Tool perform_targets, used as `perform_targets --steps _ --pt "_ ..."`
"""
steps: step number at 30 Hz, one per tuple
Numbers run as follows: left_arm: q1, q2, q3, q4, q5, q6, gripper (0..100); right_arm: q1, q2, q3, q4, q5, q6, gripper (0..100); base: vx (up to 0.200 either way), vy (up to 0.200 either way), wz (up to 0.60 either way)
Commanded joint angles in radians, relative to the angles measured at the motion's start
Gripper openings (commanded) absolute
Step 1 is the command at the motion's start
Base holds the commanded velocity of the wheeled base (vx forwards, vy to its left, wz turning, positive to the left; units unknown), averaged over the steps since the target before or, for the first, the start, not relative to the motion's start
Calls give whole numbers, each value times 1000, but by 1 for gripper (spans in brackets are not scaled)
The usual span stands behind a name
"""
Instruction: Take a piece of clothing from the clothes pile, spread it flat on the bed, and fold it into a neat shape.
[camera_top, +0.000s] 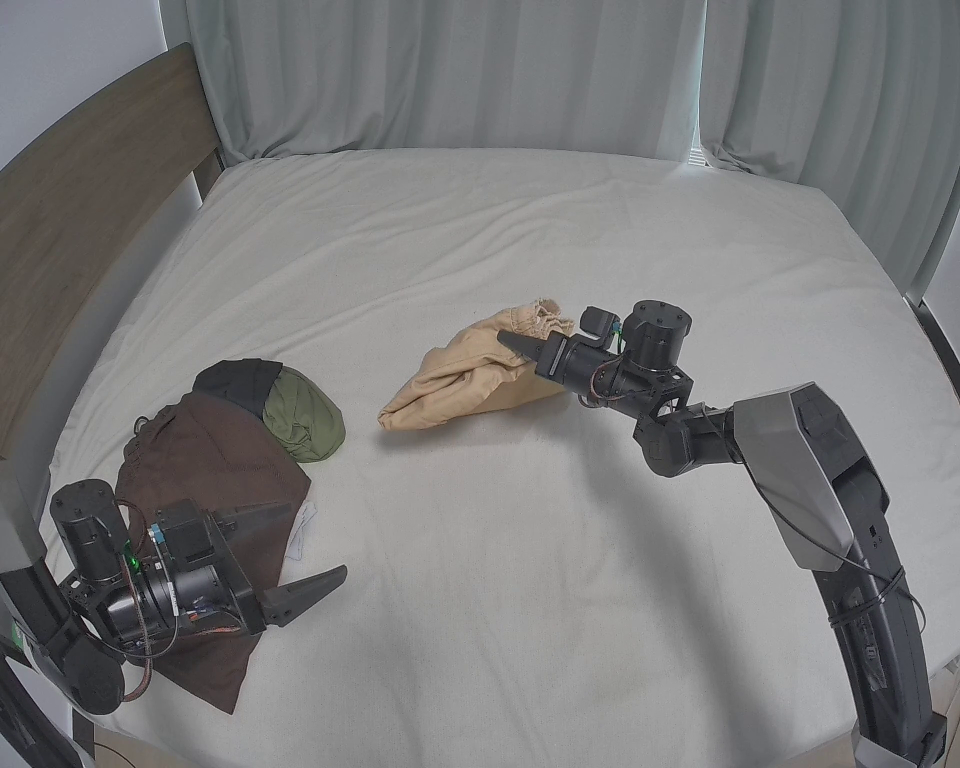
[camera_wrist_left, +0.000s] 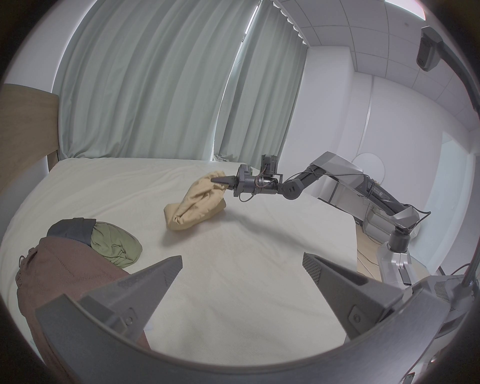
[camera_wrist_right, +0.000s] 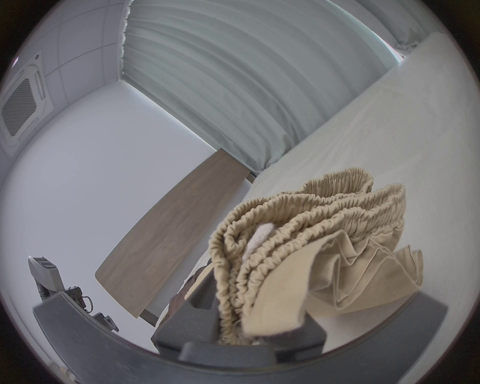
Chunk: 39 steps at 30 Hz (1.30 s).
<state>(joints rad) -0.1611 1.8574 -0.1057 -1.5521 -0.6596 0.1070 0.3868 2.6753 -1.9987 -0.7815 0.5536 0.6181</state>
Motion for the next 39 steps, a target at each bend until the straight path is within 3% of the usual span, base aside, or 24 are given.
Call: perform_targets --steps 1,5,6,17,39 --pt "0 5 -2 0 0 0 100 6 -78 109 -28 0 -26 0 0 0 0" --pt "0 5 -3 0 0 0 100 9 -107 199 -48 0 -51 0 0 0 0" --pt "0 5 -3 1 0 0 100 12 -124 302 -90 -1 -72 0 0 0 0" --pt "-9 6 0 0 0 0 100 9 -84 495 -242 -3 -74 0 0 0 0" --pt "-20 9 5 0 0 0 100 -5 12 676 -433 -29 -75 0 0 0 0"
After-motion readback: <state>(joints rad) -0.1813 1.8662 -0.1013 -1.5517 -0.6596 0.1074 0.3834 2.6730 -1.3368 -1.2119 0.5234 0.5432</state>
